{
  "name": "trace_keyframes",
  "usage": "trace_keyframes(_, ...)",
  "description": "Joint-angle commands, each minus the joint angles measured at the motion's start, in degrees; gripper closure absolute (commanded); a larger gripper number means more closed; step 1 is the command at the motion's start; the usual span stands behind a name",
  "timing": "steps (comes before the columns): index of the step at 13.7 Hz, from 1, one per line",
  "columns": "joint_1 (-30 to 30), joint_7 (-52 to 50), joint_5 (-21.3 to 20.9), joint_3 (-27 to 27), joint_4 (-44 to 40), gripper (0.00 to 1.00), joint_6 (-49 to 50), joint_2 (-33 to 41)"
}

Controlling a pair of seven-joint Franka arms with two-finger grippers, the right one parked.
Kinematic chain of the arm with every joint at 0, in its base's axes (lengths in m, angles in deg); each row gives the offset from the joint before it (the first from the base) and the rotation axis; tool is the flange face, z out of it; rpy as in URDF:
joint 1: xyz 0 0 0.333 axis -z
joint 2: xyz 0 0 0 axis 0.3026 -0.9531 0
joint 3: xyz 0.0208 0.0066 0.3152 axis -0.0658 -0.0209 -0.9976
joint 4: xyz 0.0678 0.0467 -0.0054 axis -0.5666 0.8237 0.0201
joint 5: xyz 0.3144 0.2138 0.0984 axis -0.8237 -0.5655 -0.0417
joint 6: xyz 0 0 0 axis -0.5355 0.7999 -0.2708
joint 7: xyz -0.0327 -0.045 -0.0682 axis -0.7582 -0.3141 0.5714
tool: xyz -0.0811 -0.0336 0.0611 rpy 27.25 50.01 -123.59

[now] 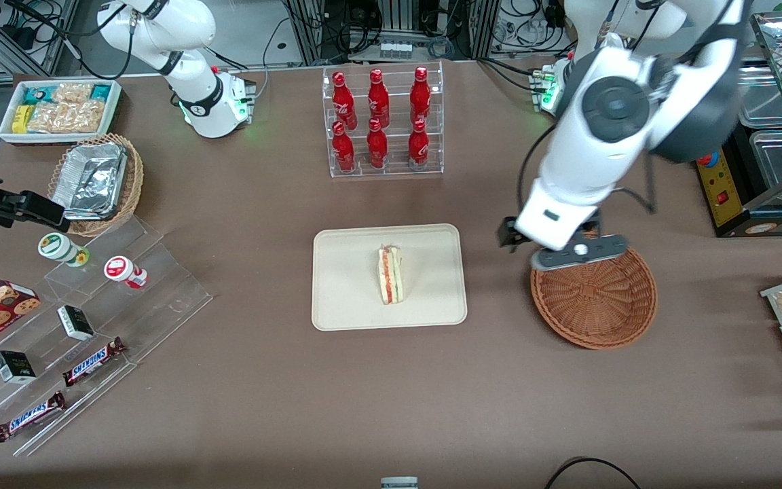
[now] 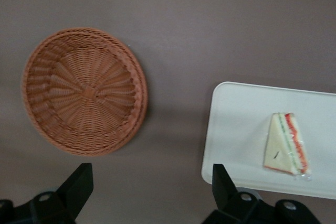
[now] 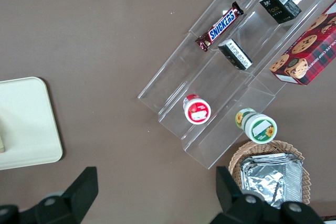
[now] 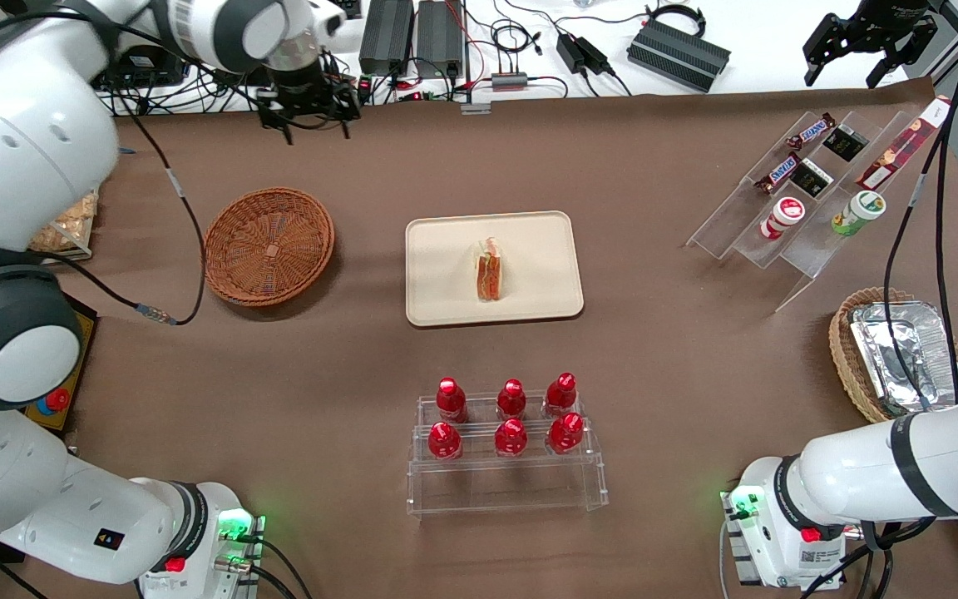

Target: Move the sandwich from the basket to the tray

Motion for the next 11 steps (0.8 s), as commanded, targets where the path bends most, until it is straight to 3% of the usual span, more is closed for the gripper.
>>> trace_keyframes(1, -5.51, 8.82, 0.35, 0.68, 3.98, 0.0, 3.02, 5.91)
trace_keyframes(7, -17.21, 27.12, 2.2, 0.59, 4.6, 0.0, 9.35, 10.93)
trace_keyframes(11, -21.53, 31.17, 2.2, 0.59, 7.41, 0.0, 9.45, 14.53)
